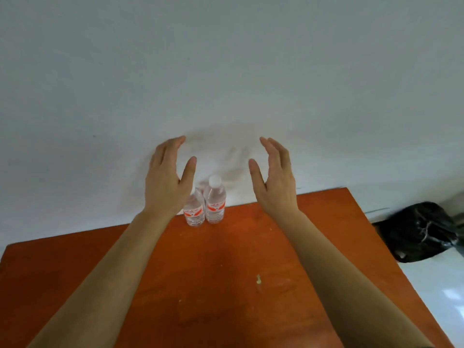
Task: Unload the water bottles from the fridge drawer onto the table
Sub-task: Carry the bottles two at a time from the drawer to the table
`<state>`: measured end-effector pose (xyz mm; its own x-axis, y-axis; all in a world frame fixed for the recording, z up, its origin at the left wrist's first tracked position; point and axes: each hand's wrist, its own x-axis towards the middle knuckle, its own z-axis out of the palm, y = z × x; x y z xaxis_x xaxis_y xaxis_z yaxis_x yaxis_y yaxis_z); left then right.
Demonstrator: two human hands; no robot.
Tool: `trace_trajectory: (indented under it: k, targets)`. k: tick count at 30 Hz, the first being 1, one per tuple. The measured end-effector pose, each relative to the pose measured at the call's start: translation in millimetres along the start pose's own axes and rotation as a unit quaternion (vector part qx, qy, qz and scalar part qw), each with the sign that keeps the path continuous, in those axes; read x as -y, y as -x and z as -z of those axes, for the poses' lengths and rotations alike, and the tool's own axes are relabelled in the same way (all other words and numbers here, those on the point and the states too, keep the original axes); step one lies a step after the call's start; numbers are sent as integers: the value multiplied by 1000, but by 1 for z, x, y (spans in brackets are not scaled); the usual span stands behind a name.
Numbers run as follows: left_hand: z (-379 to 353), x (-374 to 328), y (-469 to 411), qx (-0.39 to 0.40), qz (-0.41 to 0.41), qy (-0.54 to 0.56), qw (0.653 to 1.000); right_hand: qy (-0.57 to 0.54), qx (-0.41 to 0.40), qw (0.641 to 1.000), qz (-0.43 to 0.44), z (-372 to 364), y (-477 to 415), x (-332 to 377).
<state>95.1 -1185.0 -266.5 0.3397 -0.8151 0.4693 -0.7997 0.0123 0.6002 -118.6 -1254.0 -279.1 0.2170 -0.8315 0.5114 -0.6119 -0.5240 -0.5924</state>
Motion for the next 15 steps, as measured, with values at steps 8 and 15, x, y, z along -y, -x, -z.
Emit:
trace_trajectory:
  k: [8, 15]
  targets:
    - [-6, -163, 8, 6, -137, -129, 982, 203, -147, 967, 42, 170, 23, -16]
    - [-52, -355, 97, 57, -247, -142, 957, 350, -215, 910, -58, 379, 140, -68]
